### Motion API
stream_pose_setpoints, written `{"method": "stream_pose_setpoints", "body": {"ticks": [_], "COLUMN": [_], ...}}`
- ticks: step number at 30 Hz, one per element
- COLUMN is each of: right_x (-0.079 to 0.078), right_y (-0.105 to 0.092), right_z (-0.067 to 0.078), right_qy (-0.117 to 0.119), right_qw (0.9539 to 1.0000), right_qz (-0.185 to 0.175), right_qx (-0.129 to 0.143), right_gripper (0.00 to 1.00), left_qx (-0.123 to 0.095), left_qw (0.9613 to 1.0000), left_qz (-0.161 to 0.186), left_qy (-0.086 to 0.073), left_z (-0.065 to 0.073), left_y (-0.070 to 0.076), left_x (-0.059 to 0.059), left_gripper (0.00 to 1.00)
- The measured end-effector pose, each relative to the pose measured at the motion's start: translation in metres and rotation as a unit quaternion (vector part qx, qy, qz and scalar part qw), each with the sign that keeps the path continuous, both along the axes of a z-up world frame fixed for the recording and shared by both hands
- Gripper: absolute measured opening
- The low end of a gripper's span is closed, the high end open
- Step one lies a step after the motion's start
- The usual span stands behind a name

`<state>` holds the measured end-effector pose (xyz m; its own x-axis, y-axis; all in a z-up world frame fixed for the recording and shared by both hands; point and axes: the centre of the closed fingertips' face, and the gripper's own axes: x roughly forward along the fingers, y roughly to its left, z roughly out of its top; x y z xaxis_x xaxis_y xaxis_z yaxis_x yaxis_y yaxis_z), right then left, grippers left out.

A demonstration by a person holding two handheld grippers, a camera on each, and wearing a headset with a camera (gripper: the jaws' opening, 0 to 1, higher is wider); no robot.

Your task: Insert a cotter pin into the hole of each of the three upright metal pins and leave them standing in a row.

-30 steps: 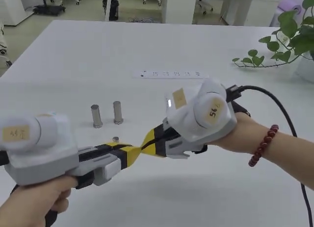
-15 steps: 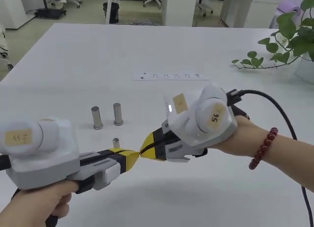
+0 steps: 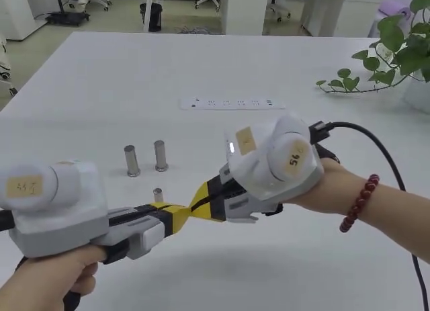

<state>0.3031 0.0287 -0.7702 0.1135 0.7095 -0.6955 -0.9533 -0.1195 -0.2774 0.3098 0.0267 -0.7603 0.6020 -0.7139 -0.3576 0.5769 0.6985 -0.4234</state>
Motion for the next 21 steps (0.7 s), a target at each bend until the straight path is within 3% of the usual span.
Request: {"method": "stream_pose_setpoints", "body": {"ticks": [5, 8, 12, 16, 21], "right_x": [0.001, 0.002, 0.0, -0.001, -0.003], "right_y": [0.0, -0.002, -0.005, -0.011, -0.015], "right_z": [0.0, -0.001, 0.0, 0.0, 0.004], "right_qy": [0.031, 0.04, 0.086, 0.135, 0.193], "right_qw": [0.9993, 0.9985, 0.9939, 0.9857, 0.972], "right_qz": [-0.014, -0.028, -0.049, -0.076, -0.098], "right_qx": [0.016, 0.023, 0.049, 0.065, 0.092], "right_gripper": [0.05, 0.11, 0.11, 0.14, 0.18], "left_qx": [-0.005, 0.001, 0.007, 0.017, 0.039], "left_qw": [1.0, 1.0, 0.9999, 0.9996, 0.9983], "left_qz": [0.003, 0.008, 0.005, -0.003, -0.026], "left_qy": [-0.001, -0.002, -0.01, -0.02, -0.034], "left_z": [0.0, -0.002, -0.002, -0.003, -0.006], "left_y": [0.001, 0.004, 0.007, 0.009, 0.009], "left_x": [0.0, 0.002, 0.003, 0.002, -0.002], "left_gripper": [0.0, 0.0, 0.0, 0.0, 0.0]}}
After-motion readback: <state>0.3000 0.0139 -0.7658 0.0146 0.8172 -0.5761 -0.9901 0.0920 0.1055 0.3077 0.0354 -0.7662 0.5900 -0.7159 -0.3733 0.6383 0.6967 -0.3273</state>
